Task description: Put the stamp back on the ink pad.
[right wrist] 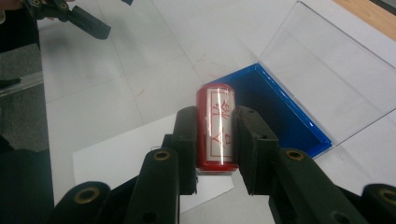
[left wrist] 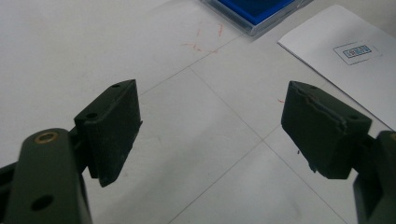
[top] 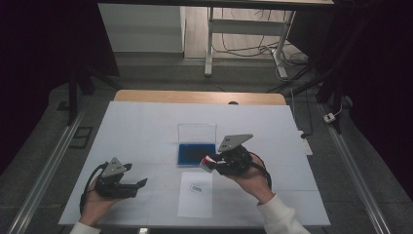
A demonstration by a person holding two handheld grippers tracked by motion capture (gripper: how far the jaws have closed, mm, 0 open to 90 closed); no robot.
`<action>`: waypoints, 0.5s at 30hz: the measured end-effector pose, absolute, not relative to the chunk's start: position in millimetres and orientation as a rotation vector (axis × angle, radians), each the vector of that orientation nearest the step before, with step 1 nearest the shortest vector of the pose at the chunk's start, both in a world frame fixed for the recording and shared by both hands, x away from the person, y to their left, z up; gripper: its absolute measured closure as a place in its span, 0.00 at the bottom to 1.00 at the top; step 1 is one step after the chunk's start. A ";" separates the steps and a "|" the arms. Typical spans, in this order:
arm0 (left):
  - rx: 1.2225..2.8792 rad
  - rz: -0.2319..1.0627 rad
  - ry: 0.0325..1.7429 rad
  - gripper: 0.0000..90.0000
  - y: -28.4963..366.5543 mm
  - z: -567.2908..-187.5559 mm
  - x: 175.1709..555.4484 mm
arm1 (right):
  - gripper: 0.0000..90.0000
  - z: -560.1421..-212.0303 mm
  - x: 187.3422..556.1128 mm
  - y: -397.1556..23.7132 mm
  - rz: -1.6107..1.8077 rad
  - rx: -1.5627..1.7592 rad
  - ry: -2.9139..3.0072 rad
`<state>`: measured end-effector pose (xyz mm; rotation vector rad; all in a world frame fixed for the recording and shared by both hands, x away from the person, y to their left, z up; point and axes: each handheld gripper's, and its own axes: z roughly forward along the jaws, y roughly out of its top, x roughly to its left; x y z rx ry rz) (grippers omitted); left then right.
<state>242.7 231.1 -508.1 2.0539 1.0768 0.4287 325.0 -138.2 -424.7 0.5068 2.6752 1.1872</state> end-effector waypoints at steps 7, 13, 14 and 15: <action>2.057 0.422 1.078 0.22 230.8 -509.1 244.7 | 0.78 -429.3 329.1 -134.0 1.177 0.515 2.672; 2.052 0.421 1.082 0.23 232.9 -509.6 245.9 | 0.78 -433.4 337.9 -128.2 1.180 0.533 2.660; 2.051 0.422 1.082 0.23 233.1 -509.7 246.0 | 0.78 -434.6 339.7 -127.3 1.177 0.539 2.657; 2.051 0.420 1.083 0.23 233.1 -509.8 246.0 | 0.78 -435.6 341.8 -126.4 1.179 0.549 2.656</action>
